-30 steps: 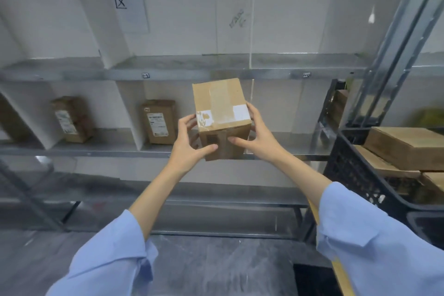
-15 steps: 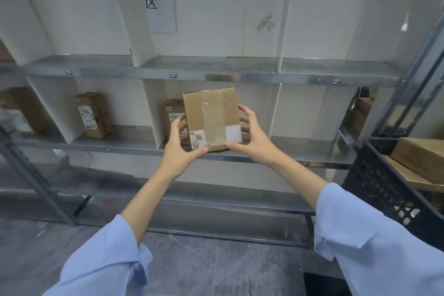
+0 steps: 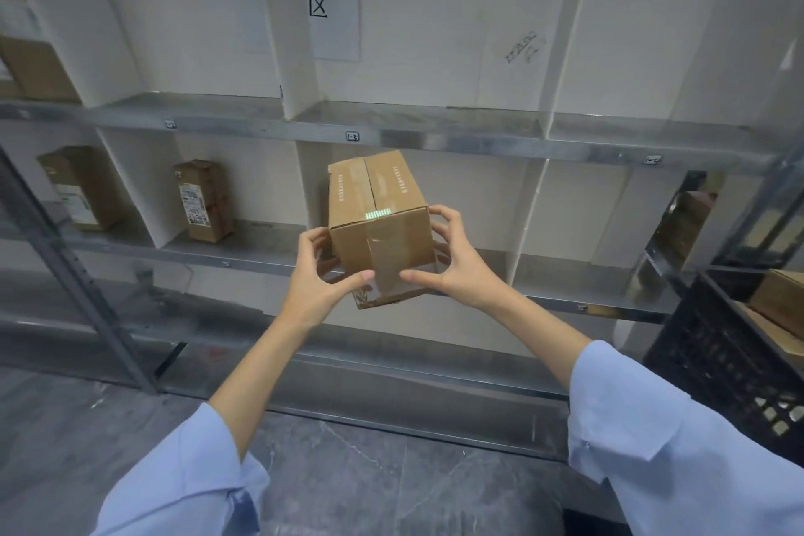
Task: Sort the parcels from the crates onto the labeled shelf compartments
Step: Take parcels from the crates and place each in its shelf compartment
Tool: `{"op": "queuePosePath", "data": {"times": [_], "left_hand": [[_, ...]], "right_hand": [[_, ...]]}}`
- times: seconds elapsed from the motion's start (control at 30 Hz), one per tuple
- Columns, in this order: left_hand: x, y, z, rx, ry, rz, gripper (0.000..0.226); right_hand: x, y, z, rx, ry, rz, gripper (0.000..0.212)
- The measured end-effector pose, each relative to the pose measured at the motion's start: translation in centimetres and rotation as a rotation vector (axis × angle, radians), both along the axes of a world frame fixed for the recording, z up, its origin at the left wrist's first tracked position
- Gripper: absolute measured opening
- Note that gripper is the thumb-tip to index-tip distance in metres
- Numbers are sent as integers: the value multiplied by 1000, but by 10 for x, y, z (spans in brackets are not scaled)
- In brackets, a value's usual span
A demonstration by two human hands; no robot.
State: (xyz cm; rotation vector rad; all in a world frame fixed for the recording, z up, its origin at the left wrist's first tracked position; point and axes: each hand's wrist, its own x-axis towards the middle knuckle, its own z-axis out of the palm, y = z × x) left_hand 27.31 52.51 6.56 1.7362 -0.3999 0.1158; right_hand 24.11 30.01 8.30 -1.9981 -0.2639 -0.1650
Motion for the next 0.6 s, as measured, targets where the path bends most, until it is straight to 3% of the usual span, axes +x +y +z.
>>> {"op": "queuePosePath", "data": {"times": [0.2, 0.3, 0.4, 0.47, 0.6], "left_hand": [[-3, 22, -3, -100, 93, 11, 96], [-6, 31, -2, -120, 82, 12, 86], [-7, 41, -2, -133, 55, 6, 73], [-5, 50, -5, -146, 62, 3, 73], [-3, 67, -11, -163, 99, -41, 81]], "right_hand": [[1, 26, 2, 78, 85, -8, 58], [2, 38, 2, 69, 62, -14, 63], [3, 48, -3, 43, 29, -1, 82], [3, 56, -5, 23, 23, 13, 90], [4, 70, -5, 7, -35, 27, 85]]}}
